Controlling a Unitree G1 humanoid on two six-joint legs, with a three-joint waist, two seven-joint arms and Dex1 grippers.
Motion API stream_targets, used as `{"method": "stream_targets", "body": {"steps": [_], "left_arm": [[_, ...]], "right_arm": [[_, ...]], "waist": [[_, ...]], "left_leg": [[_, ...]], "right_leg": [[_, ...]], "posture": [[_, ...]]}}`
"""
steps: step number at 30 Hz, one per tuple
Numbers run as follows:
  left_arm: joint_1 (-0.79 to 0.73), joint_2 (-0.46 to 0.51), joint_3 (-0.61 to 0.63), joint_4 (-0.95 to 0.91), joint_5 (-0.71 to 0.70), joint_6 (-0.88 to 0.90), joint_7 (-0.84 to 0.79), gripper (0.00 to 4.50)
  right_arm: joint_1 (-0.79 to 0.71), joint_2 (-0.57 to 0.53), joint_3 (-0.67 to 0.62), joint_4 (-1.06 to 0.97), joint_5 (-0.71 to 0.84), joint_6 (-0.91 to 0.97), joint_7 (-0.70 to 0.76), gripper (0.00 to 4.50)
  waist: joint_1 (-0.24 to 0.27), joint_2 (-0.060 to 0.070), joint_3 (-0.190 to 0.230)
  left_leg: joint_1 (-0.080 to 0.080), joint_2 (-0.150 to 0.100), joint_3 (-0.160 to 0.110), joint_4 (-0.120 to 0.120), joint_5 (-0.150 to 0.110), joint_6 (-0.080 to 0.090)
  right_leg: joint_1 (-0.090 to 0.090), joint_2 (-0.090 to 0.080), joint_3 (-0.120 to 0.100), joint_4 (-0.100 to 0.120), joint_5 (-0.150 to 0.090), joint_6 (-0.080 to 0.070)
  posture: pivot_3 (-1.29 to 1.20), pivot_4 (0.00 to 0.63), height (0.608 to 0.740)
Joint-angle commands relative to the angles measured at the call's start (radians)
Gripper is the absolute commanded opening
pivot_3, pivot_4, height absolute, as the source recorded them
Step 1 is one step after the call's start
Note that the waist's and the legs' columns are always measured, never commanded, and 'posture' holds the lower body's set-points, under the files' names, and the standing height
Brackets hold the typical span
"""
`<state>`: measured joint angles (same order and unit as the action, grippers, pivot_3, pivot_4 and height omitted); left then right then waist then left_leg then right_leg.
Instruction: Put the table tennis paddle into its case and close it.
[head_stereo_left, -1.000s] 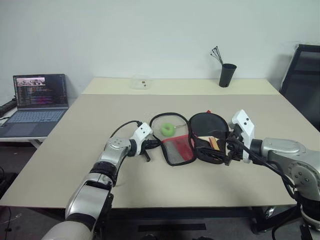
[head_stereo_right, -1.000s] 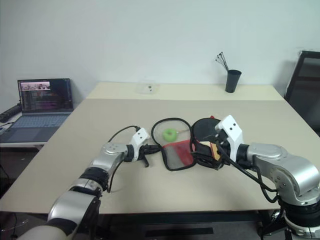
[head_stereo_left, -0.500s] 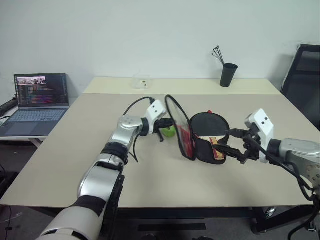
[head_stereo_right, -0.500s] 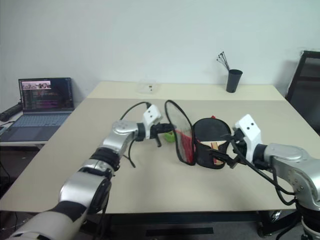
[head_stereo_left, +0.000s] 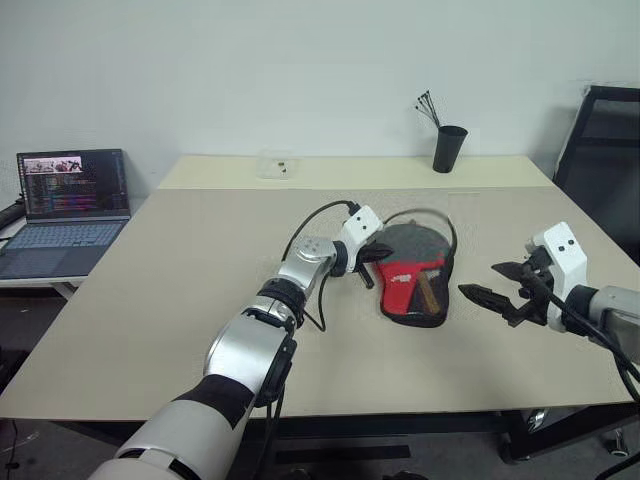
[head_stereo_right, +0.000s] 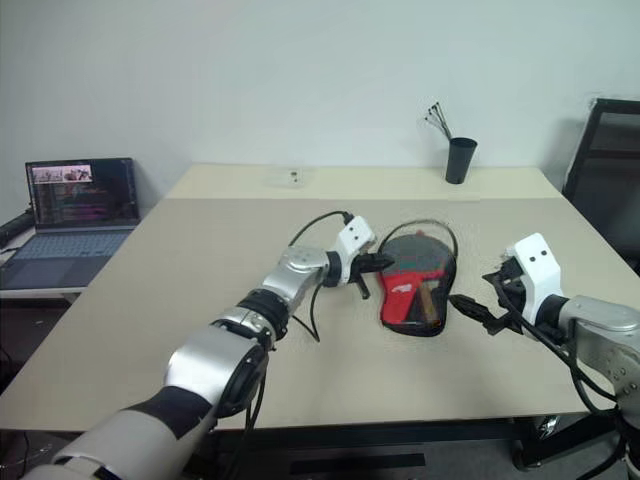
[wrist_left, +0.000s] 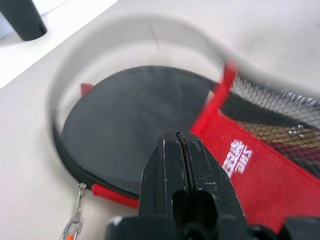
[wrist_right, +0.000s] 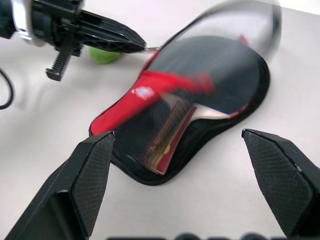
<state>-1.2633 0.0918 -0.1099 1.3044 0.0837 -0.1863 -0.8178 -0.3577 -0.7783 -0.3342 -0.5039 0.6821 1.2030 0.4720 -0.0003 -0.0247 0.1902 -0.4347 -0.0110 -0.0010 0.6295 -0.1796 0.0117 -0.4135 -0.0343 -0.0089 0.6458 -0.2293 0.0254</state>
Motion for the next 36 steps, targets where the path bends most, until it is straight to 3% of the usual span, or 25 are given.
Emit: {"method": "stream_targets", "body": {"steps": [1,7,10,13,17,23,36], "left_arm": [[-0.015,0.031,0.028,-0.033,-0.013,-0.042,-0.034,0.03],[0.081,0.131,0.106,-0.155,-0.122,-0.035,-0.255,0.03],[0.191,0.19,0.133,-0.35,-0.215,0.059,-0.404,0.03],[0.298,0.247,0.145,-0.582,-0.287,0.198,-0.449,0.03],[0.415,0.323,0.176,-0.868,-0.386,0.393,-0.435,0.03],[0.541,0.41,0.204,-1.129,-0.453,0.549,-0.359,0.03],[0.585,0.448,0.191,-1.241,-0.495,0.617,-0.286,0.03]], "right_arm": [[-0.049,0.027,0.012,0.053,-0.024,-0.039,-0.031,4.5],[-0.15,0.097,0.116,0.262,-0.117,-0.149,-0.05,4.5],[-0.21,0.149,0.156,0.402,-0.157,-0.199,-0.048,4.5],[-0.266,0.206,0.165,0.565,-0.193,-0.263,-0.05,4.5],[-0.337,0.261,0.19,0.743,-0.248,-0.35,-0.046,4.5],[-0.382,0.286,0.226,0.952,-0.329,-0.466,-0.014,4.5],[-0.386,0.32,0.278,1.014,-0.392,-0.482,0.091,4.5]], "waist": [[0.0,0.0,0.0],[-0.008,0.001,0.0],[-0.008,0.001,0.0],[-0.007,0.001,0.0],[-0.004,0.001,0.0],[-0.003,0.001,0.0],[-0.007,0.001,-0.001]], "left_leg": [[0.0,0.0,0.0,0.0,0.0,0.0],[0.001,0.001,0.001,-0.001,0.0,0.0],[0.001,0.001,0.001,-0.001,0.0,0.0],[0.0,0.002,0.001,0.0,0.0,0.0],[0.0,0.002,0.001,0.0,0.0,0.0],[0.001,0.002,0.001,0.0,0.0,0.0],[0.003,0.003,0.001,0.0,0.0,0.0]], "right_leg": [[0.0,0.0,0.0,0.0,0.0,0.0],[-0.001,0.001,0.001,0.001,0.0,0.0],[-0.001,0.003,0.001,0.001,0.0,-0.001],[-0.001,0.003,0.002,0.001,0.003,-0.005],[-0.001,0.003,0.002,0.002,0.003,-0.006],[0.0,0.006,0.002,0.002,0.003,-0.006],[0.001,0.008,0.003,0.002,0.003,-0.006]], "posture": [[0.0,0.15,0.74],[0.0,0.15,0.74],[0.0,0.15,0.74],[0.0,0.15,0.74],[0.0,0.15,0.74],[0.0,0.15,0.74],[0.0,0.15,0.74]]}}
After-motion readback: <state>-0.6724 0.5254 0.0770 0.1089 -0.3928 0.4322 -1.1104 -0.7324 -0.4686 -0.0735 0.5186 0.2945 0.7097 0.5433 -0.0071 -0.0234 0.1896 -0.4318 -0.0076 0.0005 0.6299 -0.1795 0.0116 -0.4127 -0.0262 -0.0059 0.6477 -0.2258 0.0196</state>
